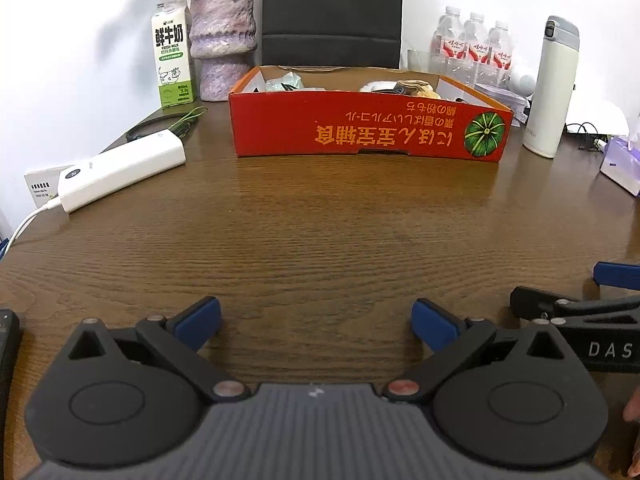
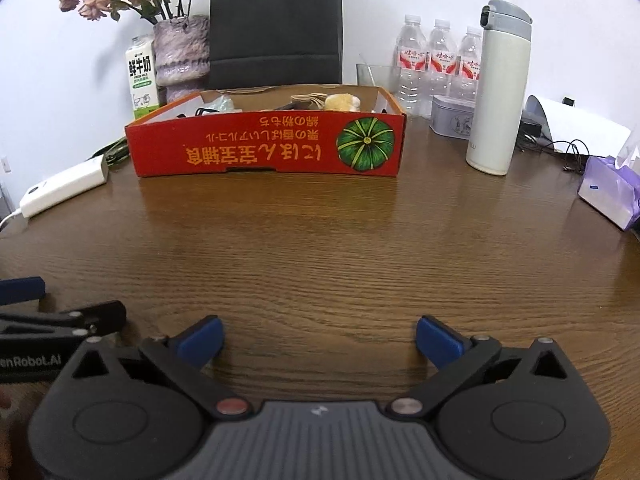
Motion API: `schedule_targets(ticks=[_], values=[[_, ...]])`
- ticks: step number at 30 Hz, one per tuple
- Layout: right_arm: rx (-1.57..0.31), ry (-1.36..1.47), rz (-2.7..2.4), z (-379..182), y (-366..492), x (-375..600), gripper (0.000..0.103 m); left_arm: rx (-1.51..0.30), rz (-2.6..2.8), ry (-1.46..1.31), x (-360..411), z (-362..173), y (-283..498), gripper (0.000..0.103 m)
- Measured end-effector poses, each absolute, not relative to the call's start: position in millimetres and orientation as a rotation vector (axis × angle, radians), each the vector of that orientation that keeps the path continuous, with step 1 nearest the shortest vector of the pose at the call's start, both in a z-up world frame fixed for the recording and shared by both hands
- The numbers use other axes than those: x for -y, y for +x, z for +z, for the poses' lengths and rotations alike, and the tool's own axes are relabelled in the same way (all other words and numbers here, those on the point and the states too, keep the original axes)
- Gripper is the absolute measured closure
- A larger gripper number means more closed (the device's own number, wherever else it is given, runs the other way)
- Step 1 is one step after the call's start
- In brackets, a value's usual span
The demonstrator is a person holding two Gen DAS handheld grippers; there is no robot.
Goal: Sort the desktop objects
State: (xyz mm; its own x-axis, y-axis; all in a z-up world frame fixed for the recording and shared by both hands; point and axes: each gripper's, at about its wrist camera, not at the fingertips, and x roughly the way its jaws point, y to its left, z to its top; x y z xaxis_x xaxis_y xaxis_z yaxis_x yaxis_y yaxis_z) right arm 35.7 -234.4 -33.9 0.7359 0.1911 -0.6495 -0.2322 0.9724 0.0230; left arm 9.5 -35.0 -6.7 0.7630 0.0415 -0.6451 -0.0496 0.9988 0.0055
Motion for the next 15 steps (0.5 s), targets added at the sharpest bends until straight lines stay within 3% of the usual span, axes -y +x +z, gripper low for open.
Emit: schedule_targets(ticks=[15], values=[[-0.706, -0.058, 0.217, -33.3, 31.4, 232.0, 0.0, -0.702, 0.037, -0.008, 33.8, -6.3, 8.9, 0.0]])
